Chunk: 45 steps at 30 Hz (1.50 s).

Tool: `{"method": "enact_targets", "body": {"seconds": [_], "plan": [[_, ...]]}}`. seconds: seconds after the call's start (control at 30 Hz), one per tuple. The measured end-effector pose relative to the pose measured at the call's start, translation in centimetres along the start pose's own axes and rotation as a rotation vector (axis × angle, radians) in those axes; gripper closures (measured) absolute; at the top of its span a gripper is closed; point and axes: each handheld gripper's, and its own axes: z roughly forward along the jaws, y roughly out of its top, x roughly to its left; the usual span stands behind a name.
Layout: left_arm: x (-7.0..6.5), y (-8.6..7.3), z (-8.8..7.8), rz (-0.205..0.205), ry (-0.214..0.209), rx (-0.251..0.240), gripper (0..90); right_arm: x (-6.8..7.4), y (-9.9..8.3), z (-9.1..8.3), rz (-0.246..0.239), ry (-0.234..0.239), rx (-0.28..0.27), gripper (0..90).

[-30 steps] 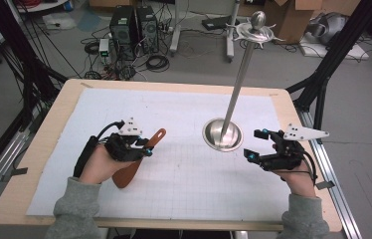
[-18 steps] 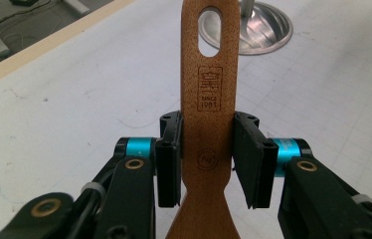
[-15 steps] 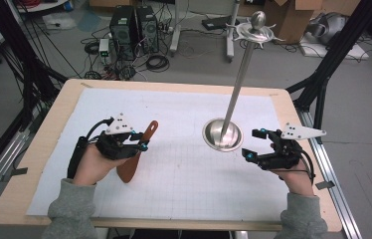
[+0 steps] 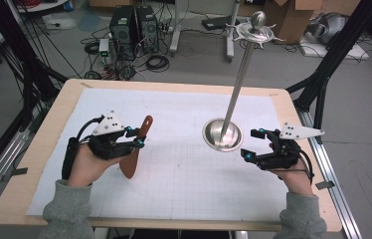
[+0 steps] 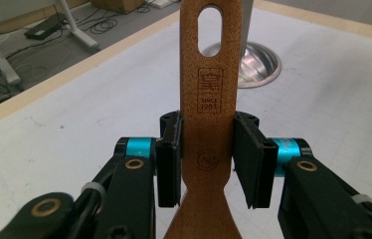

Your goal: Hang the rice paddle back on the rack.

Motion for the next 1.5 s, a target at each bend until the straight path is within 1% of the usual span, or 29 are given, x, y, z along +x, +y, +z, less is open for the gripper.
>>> {"method": "enact_targets", "body": {"seconds": [0.1, 0.23, 0.3, 0.4, 0.57, 0.6, 0.63, 0.7, 0.8, 0.9, 0.97, 1.0, 1.03, 1.07, 1.13, 1.37, 1.5], "plan": [[0.0, 0.1, -0.1, -0.003, -0.002, -0.017, 65.2, 0.0, 0.0, 0.1, -0.003, 0.002, 0.001, 13.8], [0.0, 0.0, 0.0, -0.001, -0.012, -0.014, 65.2, 0.0, 0.0, 0.0, -0.002, 0.003, 0.001, 13.8], [0.1, 0.0, 0.0, -0.001, -0.009, -0.01, 65.2, 0.0, 0.0, 0.0, 0.001, 0.002, -0.001, 13.8], [0.1, -0.2, 0.1, -0.002, -0.009, -0.013, 65.2, 0.0, 0.0, -0.1, 0.003, 0.002, -0.006, 13.8], [0.0, -0.1, 0.1, -0.004, -0.014, -0.033, 65.2, -0.1, 0.0, -0.4, 0.006, 0.006, -0.015, 13.8], [-0.1, -0.1, 0.1, -0.006, -0.02, -0.034, 65.2, -0.1, 0.0, -0.4, 0.004, 0.004, -0.019, 13.8], [-0.1, -0.1, 0.2, -0.005, -0.021, -0.033, 65.2, -0.1, 0.0, -0.4, 0.012, 0.007, -0.02, 13.8], [-0.1, -0.1, 0.2, -0.008, -0.026, -0.028, 65.2, -0.2, 0.1, -0.5, 0.006, 0.006, -0.028, 13.8], [0.1, -0.1, 0.1, -0.015, -0.03, -0.031, 65.2, -0.3, 0.1, -0.4, 0.012, 0.008, -0.032, 13.8], [0.2, 0.0, 0.2, -0.02, -0.034, -0.036, 65.2, -0.3, 0.1, -0.3, 0.013, 0.011, -0.027, 13.8], [0.3, 0.3, 0.3, -0.019, -0.033, -0.033, 65.2, -0.3, 0.1, -0.3, 0.014, 0.014, -0.027, 13.8], [0.3, 0.4, 0.4, -0.016, -0.034, -0.031, 65.2, -0.4, 0.1, -0.3, 0.005, 0.013, -0.031, 13.8], [0.2, 0.6, 0.5, -0.019, -0.034, -0.034, 65.2, -0.4, 0.2, -0.4, 0.01, 0.015, -0.031, 13.8], [0.1, 0.8, 0.5, -0.011, -0.037, -0.03, 65.2, -0.4, 0.2, -0.4, 0.012, 0.016, -0.032, 13.8], [-0.1, 1.3, 0.7, -0.011, -0.04, -0.03, 65.2, -0.5, 0.2, -0.5, 0.013, 0.014, -0.037, 13.8], [-0.1, 2.7, 1.1, -0.001, -0.055, -0.042, 65.2, -0.5, 0.2, -0.5, 0.013, 0.018, -0.042, 13.8], [-0.1, 3.5, 1.5, -0.016, -0.073, -0.05, 65.2, -0.6, 0.2, -0.6, 0.011, 0.021, -0.044, 13.8]]}}
